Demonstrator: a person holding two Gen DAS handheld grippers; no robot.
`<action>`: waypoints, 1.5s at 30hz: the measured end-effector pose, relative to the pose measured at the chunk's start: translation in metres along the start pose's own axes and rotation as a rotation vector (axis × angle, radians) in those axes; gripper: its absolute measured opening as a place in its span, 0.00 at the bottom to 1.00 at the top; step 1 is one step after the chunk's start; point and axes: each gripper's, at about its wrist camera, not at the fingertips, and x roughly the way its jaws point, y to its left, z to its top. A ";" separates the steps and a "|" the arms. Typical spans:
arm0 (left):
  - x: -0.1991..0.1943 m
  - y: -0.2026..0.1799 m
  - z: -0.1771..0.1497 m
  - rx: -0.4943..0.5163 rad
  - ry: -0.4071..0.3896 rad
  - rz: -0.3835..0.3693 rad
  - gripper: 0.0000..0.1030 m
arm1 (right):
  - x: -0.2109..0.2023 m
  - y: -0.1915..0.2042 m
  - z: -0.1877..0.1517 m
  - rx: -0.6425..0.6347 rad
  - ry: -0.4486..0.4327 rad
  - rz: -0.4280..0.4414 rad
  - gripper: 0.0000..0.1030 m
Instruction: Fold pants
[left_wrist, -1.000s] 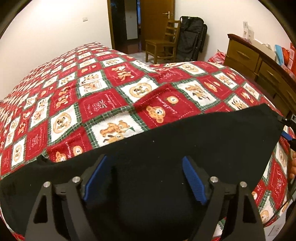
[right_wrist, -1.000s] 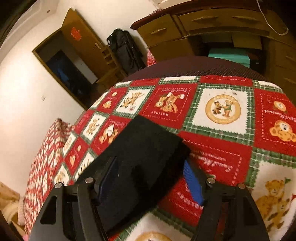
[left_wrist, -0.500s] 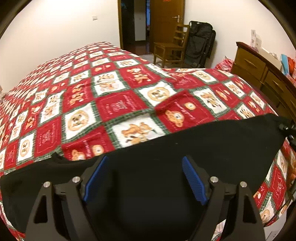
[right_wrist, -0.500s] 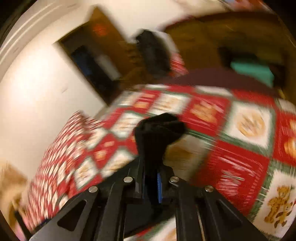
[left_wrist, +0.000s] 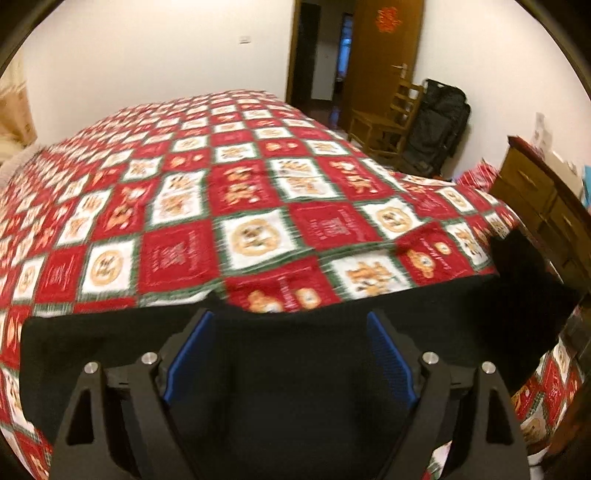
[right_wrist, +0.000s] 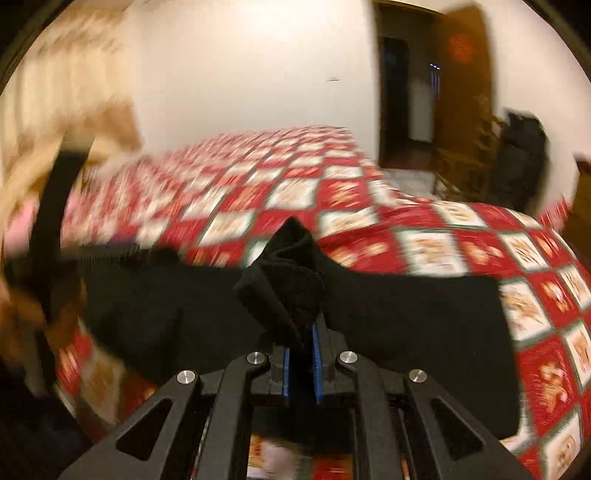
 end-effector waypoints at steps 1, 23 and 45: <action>0.001 0.006 -0.003 -0.009 0.005 0.004 0.84 | 0.007 0.017 -0.008 -0.061 0.008 0.001 0.09; -0.003 0.037 -0.006 -0.034 -0.033 0.065 0.84 | 0.022 0.078 -0.024 -0.246 0.058 0.200 0.54; 0.024 -0.059 -0.034 0.204 0.068 -0.027 0.83 | 0.030 -0.117 0.023 0.287 0.160 -0.145 0.20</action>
